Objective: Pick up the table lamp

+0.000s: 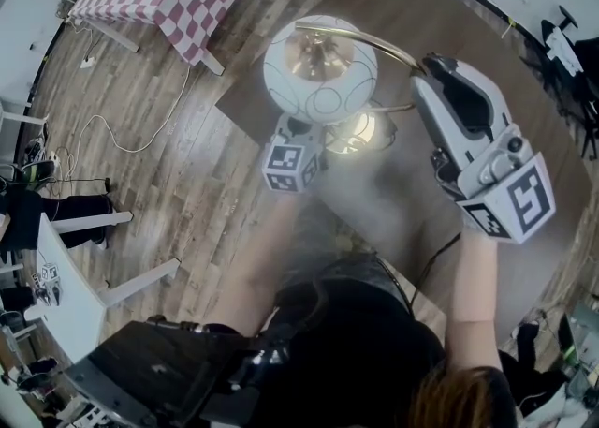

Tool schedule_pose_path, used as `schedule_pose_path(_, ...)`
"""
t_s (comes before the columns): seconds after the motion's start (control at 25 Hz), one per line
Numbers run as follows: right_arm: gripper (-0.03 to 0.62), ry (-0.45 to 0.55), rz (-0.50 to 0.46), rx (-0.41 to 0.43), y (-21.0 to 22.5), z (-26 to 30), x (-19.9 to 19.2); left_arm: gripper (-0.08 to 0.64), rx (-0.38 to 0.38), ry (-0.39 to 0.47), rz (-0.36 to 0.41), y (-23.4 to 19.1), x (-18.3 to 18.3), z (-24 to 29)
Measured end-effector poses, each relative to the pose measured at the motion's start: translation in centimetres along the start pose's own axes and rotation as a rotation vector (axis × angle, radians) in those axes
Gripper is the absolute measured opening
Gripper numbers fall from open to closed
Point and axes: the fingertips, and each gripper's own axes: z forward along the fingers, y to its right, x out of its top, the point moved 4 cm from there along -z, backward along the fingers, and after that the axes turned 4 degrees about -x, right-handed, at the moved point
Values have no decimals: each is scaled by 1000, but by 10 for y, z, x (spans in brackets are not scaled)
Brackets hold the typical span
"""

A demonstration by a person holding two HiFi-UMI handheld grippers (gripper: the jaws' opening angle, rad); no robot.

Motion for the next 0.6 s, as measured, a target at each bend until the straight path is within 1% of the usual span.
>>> schedule_pose_path(0.08, 124, -12, -13, 28, 0, 6, -1, 44, 2, 2, 1, 0, 1, 1)
schedule_pose_path(0.28, 124, -14, -27, 67, -6, 17, -3, 44, 8, -3, 10, -1, -5, 0)
schedule_pose_path(0.32, 104, -11, -28, 75, -8, 19, -2, 44, 6, 2, 10, -1, -4, 0)
schedule_pose_path(0.48, 98, 17, -21, 120, -13, 26, 1, 44, 0, 8, 11, -1, -2, 0)
schedule_pose_path(0.6, 96, 30, -26, 138, -13, 29, 4, 44, -6, 10, 3, 2, 1, 1)
